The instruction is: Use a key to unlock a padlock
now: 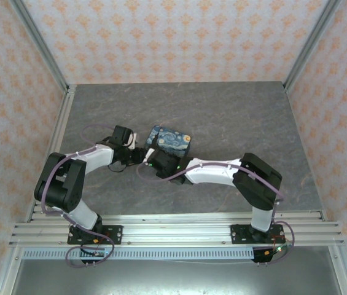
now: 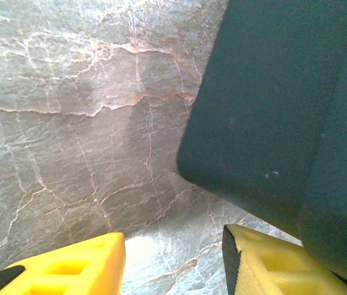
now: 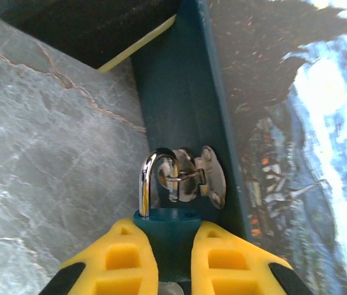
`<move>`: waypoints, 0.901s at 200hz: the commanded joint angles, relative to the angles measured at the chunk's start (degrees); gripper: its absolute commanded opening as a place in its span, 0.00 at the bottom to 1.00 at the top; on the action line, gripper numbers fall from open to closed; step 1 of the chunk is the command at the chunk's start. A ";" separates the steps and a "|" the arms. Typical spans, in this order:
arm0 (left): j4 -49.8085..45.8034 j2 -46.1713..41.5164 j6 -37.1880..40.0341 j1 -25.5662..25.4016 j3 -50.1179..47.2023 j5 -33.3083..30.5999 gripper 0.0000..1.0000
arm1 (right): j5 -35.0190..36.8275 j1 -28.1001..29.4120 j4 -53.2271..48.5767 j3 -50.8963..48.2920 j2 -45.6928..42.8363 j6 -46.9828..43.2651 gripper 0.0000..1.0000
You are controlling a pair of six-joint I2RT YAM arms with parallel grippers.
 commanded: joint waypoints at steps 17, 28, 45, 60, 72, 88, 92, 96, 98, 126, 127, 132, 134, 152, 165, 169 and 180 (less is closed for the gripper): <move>0.33 -2.44 0.32 0.59 -0.90 -1.93 0.46 | -2.47 0.40 -7.00 1.61 2.35 10.54 0.00; 0.03 -2.82 0.42 0.59 -1.02 -2.16 0.46 | -0.48 0.44 -6.57 1.85 2.06 10.87 0.00; -0.49 -3.08 0.69 0.53 -1.22 -2.47 0.46 | -0.61 0.31 -8.05 3.64 2.19 11.16 0.00; -0.56 -3.34 0.75 0.52 -1.34 -2.63 0.46 | -1.30 0.13 -10.46 5.90 2.89 11.58 0.00; -0.52 -3.60 0.63 0.56 -1.56 -2.74 0.46 | 0.01 0.12 -11.66 7.11 3.39 12.22 0.00; -0.51 -4.11 0.58 0.58 -1.89 -2.98 0.46 | 3.61 0.16 -12.83 8.27 3.74 13.47 0.00; -0.58 -4.29 0.51 0.59 -1.98 -3.07 0.46 | 4.40 0.12 -12.99 8.37 3.72 13.53 0.00; -0.65 -4.51 0.51 0.54 -2.11 -3.23 0.46 | 5.20 0.24 -13.11 8.53 3.71 13.62 0.00; -0.65 -4.63 0.51 0.56 -2.12 -3.26 0.46 | 5.59 0.18 -13.19 8.65 3.75 13.56 0.00; -1.14 -5.69 0.69 0.60 -2.42 -3.75 0.46 | 9.15 0.30 -14.16 10.07 4.64 10.72 0.00; -1.13 -5.71 0.64 0.60 -2.40 -3.73 0.46 | 9.22 0.27 -14.22 10.17 4.66 10.55 0.00; -1.22 -5.85 0.68 0.56 -2.46 -3.74 0.46 | 9.43 0.32 -14.37 10.41 5.05 9.47 0.00; -1.30 -5.88 0.71 0.52 -2.47 -3.78 0.45 | 9.46 0.33 -14.37 10.44 5.17 9.03 0.00; -1.49 -6.24 0.78 0.60 -2.47 -3.70 0.45 | 8.86 0.29 -13.59 10.46 6.07 4.55 0.00; -1.65 -6.50 0.79 0.60 -2.61 -3.79 0.45 | 7.60 0.32 -12.32 10.21 6.18 1.36 0.00; -1.72 -6.58 0.82 0.60 -2.71 -3.86 0.44 | 7.08 0.26 -11.79 10.03 6.11 0.34 0.00; -1.83 -6.85 0.86 0.52 -2.86 -4.01 0.44 | 5.77 0.32 -10.50 9.67 5.82 -1.91 0.00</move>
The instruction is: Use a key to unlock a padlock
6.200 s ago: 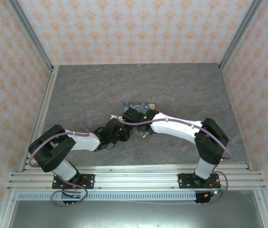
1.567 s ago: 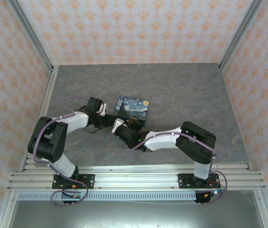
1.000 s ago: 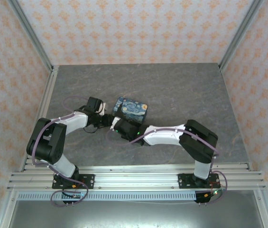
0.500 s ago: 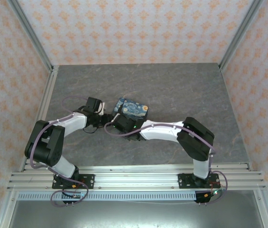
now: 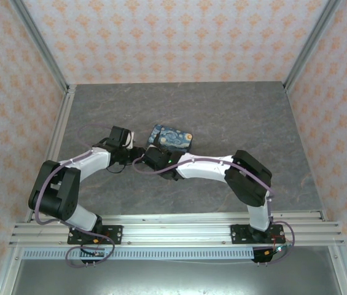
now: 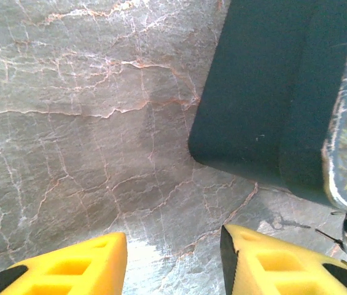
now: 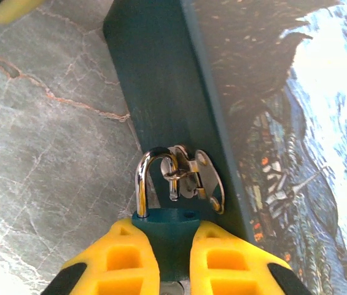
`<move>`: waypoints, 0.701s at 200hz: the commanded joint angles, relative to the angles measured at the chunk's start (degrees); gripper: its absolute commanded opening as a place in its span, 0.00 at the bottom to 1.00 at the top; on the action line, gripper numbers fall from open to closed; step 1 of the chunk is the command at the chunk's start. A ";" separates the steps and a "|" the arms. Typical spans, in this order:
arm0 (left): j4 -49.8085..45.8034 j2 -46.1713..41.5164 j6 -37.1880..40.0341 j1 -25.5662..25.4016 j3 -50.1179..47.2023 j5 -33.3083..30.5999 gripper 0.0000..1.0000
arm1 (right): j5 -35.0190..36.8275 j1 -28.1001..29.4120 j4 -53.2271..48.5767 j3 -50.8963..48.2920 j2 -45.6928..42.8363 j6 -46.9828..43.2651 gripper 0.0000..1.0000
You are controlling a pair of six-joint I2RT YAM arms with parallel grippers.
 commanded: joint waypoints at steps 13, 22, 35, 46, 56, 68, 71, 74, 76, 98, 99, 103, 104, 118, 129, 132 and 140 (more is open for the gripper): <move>-1.89 -2.12 0.78 0.54 -1.26 -1.64 0.44 | -1.97 0.22 2.47 0.50 -0.01 -9.01 0.00; -1.98 -2.38 0.78 0.53 -1.36 -1.82 0.44 | -3.33 0.33 3.55 0.07 -0.74 -10.02 0.00; -2.07 -2.92 0.64 0.59 -1.53 -2.07 0.44 | -4.68 0.47 6.03 -1.15 -1.89 -11.83 0.00; -2.27 -3.51 0.57 0.59 -1.63 -2.47 0.44 | -4.95 0.55 7.46 -1.56 -2.26 -13.15 0.00; -2.67 -4.09 0.51 0.53 -1.54 -2.95 0.45 | -4.67 0.52 8.16 -1.49 -2.09 -14.46 0.00; -3.20 -4.89 0.59 0.52 -1.51 -3.66 0.45 | -4.60 0.50 8.65 -1.32 -1.91 -15.22 0.00; -3.36 -5.21 0.60 0.59 -1.46 -3.93 0.45 | -4.66 0.55 8.85 -1.46 -2.03 -15.30 0.00; -3.53 -5.48 0.60 0.55 -1.45 -4.20 0.45 | -4.84 0.55 9.18 -1.59 -2.10 -15.44 0.00; -3.66 -5.66 0.60 0.57 -1.45 -4.37 0.45 | -4.97 0.51 9.47 -1.71 -2.20 -15.47 0.00; -5.20 -7.76 0.79 0.55 -1.41 -6.59 0.50 | -8.23 0.40 12.51 -3.31 -3.33 -16.65 0.00; -5.24 -7.85 0.83 0.53 -1.34 -6.71 0.50 | -8.47 0.38 12.59 -3.32 -3.30 -16.87 0.00; -5.50 -8.21 0.79 0.57 -1.28 -7.05 0.51 | -8.79 0.35 12.70 -3.34 -3.26 -17.21 0.00; -5.57 -8.30 0.82 0.58 -1.32 -7.16 0.51 | -8.88 0.36 12.72 -3.33 -3.20 -17.33 0.00; -6.28 -9.30 0.82 0.57 -1.21 -8.12 0.54 | -9.00 0.25 12.55 -2.85 -1.91 -19.20 0.00; -6.59 -9.82 0.77 0.64 -1.13 -8.33 0.54 | -8.79 0.07 12.66 -2.84 -1.07 -20.80 0.00; -6.77 -9.93 0.82 0.69 -1.10 -8.33 0.54 | -8.83 -0.09 12.97 -3.06 -0.92 -21.19 0.00; -7.03 -9.97 0.86 0.86 -0.98 -8.20 0.54 | -9.13 -0.26 14.02 -3.72 -0.91 -22.49 0.00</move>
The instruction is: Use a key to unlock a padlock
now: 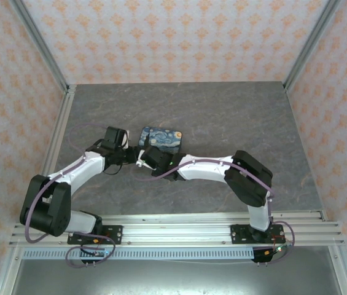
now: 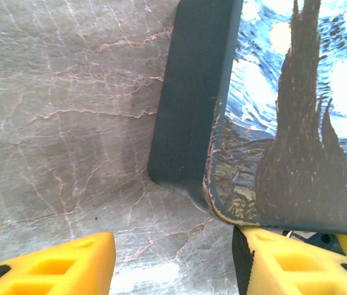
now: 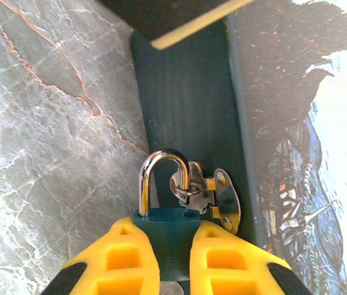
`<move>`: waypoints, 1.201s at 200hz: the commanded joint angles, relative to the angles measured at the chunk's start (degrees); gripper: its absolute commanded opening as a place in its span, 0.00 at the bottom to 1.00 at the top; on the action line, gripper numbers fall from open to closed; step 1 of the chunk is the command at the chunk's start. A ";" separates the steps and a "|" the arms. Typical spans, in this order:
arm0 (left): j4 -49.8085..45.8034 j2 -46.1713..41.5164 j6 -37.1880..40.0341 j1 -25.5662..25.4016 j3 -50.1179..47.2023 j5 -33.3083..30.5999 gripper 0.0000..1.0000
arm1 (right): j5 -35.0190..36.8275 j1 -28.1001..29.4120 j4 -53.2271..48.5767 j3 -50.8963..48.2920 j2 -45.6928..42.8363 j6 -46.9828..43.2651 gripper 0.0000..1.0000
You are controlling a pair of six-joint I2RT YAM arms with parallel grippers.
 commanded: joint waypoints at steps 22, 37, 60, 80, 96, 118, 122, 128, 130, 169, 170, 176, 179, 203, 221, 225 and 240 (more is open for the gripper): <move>-2.60 -1.88 0.90 1.53 0.16 -1.71 0.54 | -3.54 -0.76 7.01 -4.61 -1.66 -9.07 0.00; -2.67 -2.52 1.06 2.11 -0.02 -1.22 0.54 | -5.22 -1.09 4.63 -4.72 -2.60 -9.82 0.00; -2.54 -3.50 1.19 3.18 -0.27 -0.89 0.55 | -9.85 -2.83 -1.15 -3.56 -3.85 -6.75 0.00; -2.22 -3.46 1.43 4.12 -0.16 -0.09 0.54 | -9.23 -3.68 -1.35 -4.42 -4.55 -5.11 0.00; -1.95 -3.16 1.54 4.36 -0.07 0.32 0.54 | -7.60 -3.80 -0.91 -4.93 -4.72 -5.61 0.00; -1.26 -2.44 1.63 4.44 0.14 0.95 0.54 | -5.48 -3.73 0.34 -5.47 -4.98 -7.08 0.00; -1.16 -2.34 1.63 4.44 0.12 1.08 0.54 | -5.25 -3.76 0.44 -5.47 -4.97 -7.17 0.00; -1.07 -2.21 1.67 4.49 0.15 1.15 0.54 | -5.12 -3.78 0.58 -5.32 -5.04 -7.12 0.00; -1.00 -2.23 1.66 4.46 0.12 1.15 0.54 | -5.14 -3.76 0.48 -5.24 -5.07 -6.99 0.00; -0.98 -1.97 2.02 4.66 0.47 1.24 0.54 | -13.68 -4.81 -8.49 0.07 -3.76 -1.26 0.00; -0.98 -1.92 2.05 4.69 0.49 1.24 0.54 | -14.05 -4.84 -8.84 0.29 -3.63 -1.06 0.00; -0.85 -1.82 2.11 4.71 0.52 1.29 0.54 | -16.36 -5.27 -11.15 1.82 -2.82 0.47 0.00; -0.81 -1.75 2.11 4.77 0.51 1.33 0.54 | -18.03 -5.64 -13.02 2.83 -2.26 1.47 0.00; -0.55 -1.28 2.22 5.05 0.51 1.90 0.54 | -25.23 -6.99 -17.97 5.36 -0.43 6.28 0.00; -0.24 -1.15 2.27 5.15 0.45 2.03 0.54 | -29.21 -7.98 -19.57 6.15 0.63 8.64 0.00; -0.19 -1.13 2.25 5.15 0.51 2.08 0.54 | -30.25 -8.36 -20.12 6.53 1.01 9.24 0.00; -0.09 -0.90 2.25 5.21 0.50 2.25 0.54 | -31.44 -8.99 -21.29 7.62 2.43 10.52 0.00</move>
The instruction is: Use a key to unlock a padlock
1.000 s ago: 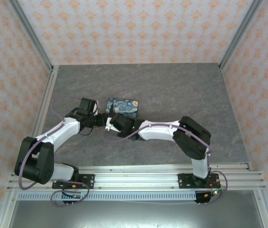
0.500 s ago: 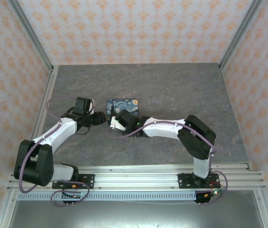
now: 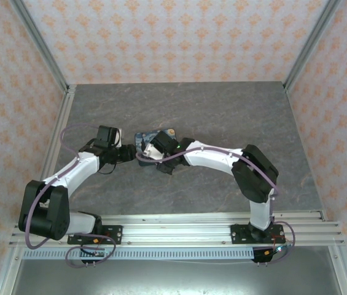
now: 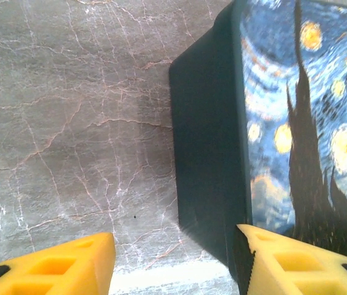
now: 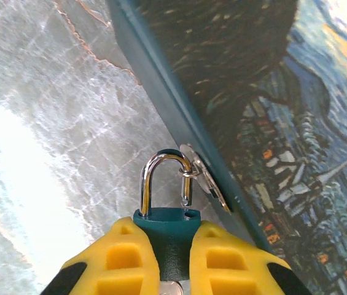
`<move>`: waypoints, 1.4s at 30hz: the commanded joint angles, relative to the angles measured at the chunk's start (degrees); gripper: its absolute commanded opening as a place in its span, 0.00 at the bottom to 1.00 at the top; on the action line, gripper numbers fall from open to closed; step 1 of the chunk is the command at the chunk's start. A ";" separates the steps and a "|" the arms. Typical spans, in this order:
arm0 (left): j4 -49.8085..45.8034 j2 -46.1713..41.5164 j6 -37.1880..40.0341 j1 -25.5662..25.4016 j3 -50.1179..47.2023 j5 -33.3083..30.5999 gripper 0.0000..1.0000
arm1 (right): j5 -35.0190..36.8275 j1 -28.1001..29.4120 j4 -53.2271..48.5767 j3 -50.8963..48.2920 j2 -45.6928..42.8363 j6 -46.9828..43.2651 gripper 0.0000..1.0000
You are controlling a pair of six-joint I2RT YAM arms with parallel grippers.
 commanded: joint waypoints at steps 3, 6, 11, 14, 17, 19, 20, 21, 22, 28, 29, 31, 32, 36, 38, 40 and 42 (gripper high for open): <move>2.09 1.26 1.03 0.48 0.52 0.94 0.54 | -5.51 -0.86 -5.96 1.51 3.33 5.04 0.00; 2.50 1.99 1.11 0.49 0.39 1.07 0.54 | -0.17 -0.63 -1.99 -0.16 1.91 4.54 0.00; 4.60 3.56 0.20 1.36 -0.22 2.94 0.54 | 6.39 0.43 3.19 -1.90 -0.75 0.12 0.00; 6.09 4.27 -0.46 2.52 -0.51 4.91 0.54 | 11.08 1.88 4.82 -2.73 -1.16 -4.05 0.00; 7.53 5.70 -0.64 3.00 -0.34 7.39 0.53 | 13.87 2.98 7.44 -4.34 -1.60 -6.43 0.00; 9.02 6.55 -1.12 3.07 -0.49 9.05 0.52 | 15.31 3.61 9.91 -5.71 -2.21 -7.20 0.00; 9.96 6.99 -1.48 2.99 -0.60 9.95 0.51 | 15.84 3.87 11.23 -6.28 -2.56 -7.53 0.00; 10.79 7.39 -1.84 2.98 -0.68 10.59 0.49 | 16.49 4.12 12.41 -6.87 -2.89 -7.69 0.00; 11.69 7.91 -2.28 2.94 -0.71 11.39 0.48 | 17.31 4.51 13.98 -7.67 -3.24 -8.13 0.00; 13.14 10.70 -2.59 2.91 0.87 13.82 0.44 | 22.24 6.54 22.42 -10.62 -3.99 -14.48 0.00; 13.25 11.05 -2.58 2.88 1.10 14.08 0.44 | 22.98 6.71 23.84 -10.71 -3.85 -15.57 0.00; 13.20 11.34 -2.58 2.81 1.29 14.21 0.44 | 23.49 6.84 25.72 -10.59 -3.40 -17.19 0.00; 13.32 11.48 -2.58 2.75 1.24 14.26 0.44 | 23.74 6.79 26.09 -10.09 -2.88 -17.76 0.00; 14.09 12.19 -2.88 2.09 0.63 14.47 0.44 | 26.48 7.09 29.75 -9.18 -0.50 -19.31 0.00; 14.79 12.52 -3.15 1.71 0.16 14.48 0.44 | 26.59 7.14 31.86 -9.73 -0.16 -19.63 0.00; 15.56 12.65 -3.46 1.53 -0.55 14.43 0.43 | 24.43 7.14 31.23 -9.50 -0.46 -17.79 0.00; 16.14 12.48 -3.57 1.54 -1.10 14.22 0.43 | 21.02 7.06 29.53 -9.20 -1.01 -15.07 0.00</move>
